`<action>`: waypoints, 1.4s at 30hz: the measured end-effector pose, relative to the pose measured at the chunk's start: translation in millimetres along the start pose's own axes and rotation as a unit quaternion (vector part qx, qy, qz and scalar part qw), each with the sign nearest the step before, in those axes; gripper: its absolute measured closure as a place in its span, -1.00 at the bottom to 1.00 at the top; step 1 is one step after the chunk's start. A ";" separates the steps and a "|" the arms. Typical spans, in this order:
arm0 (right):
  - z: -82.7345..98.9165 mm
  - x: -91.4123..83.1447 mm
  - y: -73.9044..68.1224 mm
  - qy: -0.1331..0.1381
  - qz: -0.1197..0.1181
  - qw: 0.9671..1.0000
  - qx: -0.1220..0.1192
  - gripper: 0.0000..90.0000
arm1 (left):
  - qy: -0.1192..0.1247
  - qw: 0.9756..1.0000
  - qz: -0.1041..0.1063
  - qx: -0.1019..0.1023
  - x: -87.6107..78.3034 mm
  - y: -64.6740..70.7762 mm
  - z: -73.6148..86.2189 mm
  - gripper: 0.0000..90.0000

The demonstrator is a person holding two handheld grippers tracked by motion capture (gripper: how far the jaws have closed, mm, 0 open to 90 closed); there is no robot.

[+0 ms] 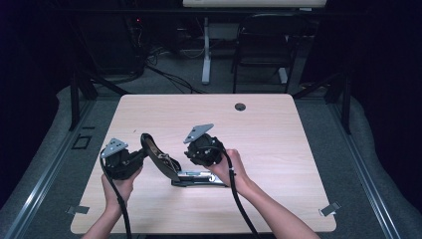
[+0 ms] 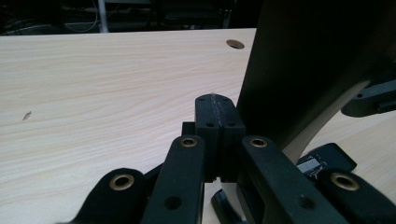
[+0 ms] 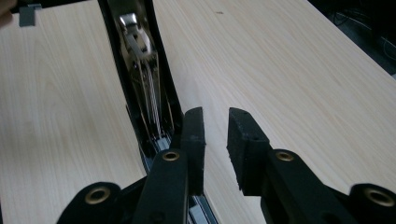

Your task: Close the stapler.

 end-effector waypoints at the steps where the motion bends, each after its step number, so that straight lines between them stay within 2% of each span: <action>1: -2.6 0.3 -0.4 0.002 0.003 1.000 0.000 0.70 | -0.001 1.000 0.001 0.001 1.3 0.9 -0.3 1.00; 5: -9.6 1.2 -3.4 0.011 0.002 1.000 0.003 0.70 | -0.002 1.000 0.005 0.008 7.4 4.8 -1.1 1.00; 11: -15.9 1.4 -3.3 0.015 0.006 1.000 0.005 0.72 | -0.020 0.999 0.015 0.022 18.6 13.5 -0.6 1.00; 14: -17.4 0.6 -2.6 0.027 0.003 0.999 0.019 0.73 | -0.031 0.999 0.024 0.027 26.0 18.2 1.3 0.99; 19: -16.7 -4.6 -1.2 0.032 0.001 0.999 0.031 0.77 | -0.053 0.997 0.036 0.044 36.8 28.0 5.6 0.98; 20: -15.9 -5.1 0.2 0.032 0.004 0.999 0.034 0.81 | -0.054 0.997 0.033 0.047 39.2 29.2 6.4 0.99; 21: -14.3 -5.4 2.6 0.032 0.006 0.999 0.035 0.81 | -0.061 0.996 0.035 0.051 40.4 29.3 7.1 0.98; 22: -11.6 -5.5 5.3 0.034 0.000 0.998 0.044 0.81 | -0.064 0.996 0.041 0.046 42.6 29.7 8.3 0.98; 23: -7.5 -5.2 9.0 0.034 -0.005 0.998 0.058 0.81 | -0.068 0.996 0.042 0.048 43.7 29.9 9.3 0.95; 25: -0.7 -5.9 14.6 0.031 -0.009 0.997 0.071 0.81 | -0.080 0.994 0.043 0.053 46.9 31.8 13.1 0.95; 29: 12.0 -9.2 23.2 0.026 -0.010 0.996 0.085 0.82 | -0.093 0.993 0.049 0.058 51.4 34.4 17.3 0.93; 33: 25.4 -10.9 29.2 0.028 -0.010 0.994 0.103 0.82 | -0.100 0.992 0.051 0.059 53.5 35.2 19.8 0.90; 36: 35.5 -12.6 31.4 0.023 -0.002 0.994 0.104 0.82 | -0.107 0.991 0.049 0.058 54.1 34.4 21.4 0.88; 42: 54.4 -13.4 38.4 0.019 -0.009 0.992 0.127 0.80 | -0.111 0.991 0.051 0.060 53.8 33.9 22.3 0.86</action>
Point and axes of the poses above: each handheld gripper's, and its own axes: x roughly forward along the jaws, z roughly out of its underside, y roughly to its right, the point moved 5 cm from there along x, roughly forward along the jaws, and after that the axes turned 5 degrees about z, right-handed, at the moved point
